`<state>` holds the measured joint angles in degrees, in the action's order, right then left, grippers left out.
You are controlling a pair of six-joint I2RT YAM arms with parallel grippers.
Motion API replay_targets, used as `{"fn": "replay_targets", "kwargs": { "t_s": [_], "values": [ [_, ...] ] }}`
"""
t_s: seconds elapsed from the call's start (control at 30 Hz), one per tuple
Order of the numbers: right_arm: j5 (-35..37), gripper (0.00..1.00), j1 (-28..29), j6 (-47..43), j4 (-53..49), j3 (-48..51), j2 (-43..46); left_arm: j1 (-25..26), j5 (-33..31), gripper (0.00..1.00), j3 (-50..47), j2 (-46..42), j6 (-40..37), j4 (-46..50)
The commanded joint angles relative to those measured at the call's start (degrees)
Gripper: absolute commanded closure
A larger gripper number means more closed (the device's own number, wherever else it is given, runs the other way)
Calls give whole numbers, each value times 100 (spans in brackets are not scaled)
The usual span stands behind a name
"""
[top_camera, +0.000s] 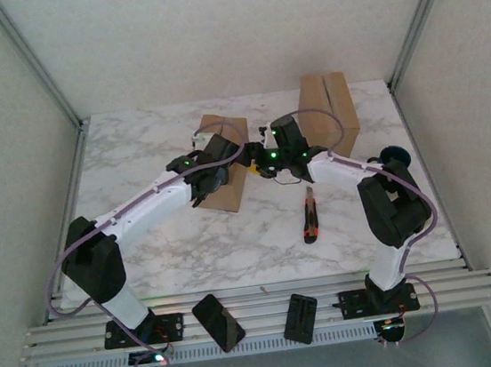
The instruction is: Unpack the express box
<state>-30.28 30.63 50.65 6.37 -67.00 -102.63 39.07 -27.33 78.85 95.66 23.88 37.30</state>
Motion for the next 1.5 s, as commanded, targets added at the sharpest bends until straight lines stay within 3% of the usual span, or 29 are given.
{"fn": "replay_targets", "kwargs": {
  "t_s": [0.0,0.37,0.7,0.77,0.9,1.0,1.27,1.47],
  "values": [
    [9,35,38,107,37,109,-263,4,-167,29,-203,233,-213,277],
    [258,45,40,-58,-357,179,-365,-227,-234,50,-203,204,-296,192],
    [416,46,30,-253,-668,146,-345,-661,-210,55,-94,-161,-401,142],
    [425,46,31,-266,-698,135,-352,-706,-228,53,-59,-172,-440,147],
    [402,46,31,-275,-721,109,-362,-708,-87,23,20,-149,-557,78],
    [404,45,33,-301,-766,74,-370,-681,81,14,103,-100,-718,21],
    [358,45,31,-310,-774,27,-414,-716,1,13,429,410,-1011,33],
    [304,45,35,-345,-786,-34,-418,-725,-237,24,569,739,-1113,56]
  ]
}}
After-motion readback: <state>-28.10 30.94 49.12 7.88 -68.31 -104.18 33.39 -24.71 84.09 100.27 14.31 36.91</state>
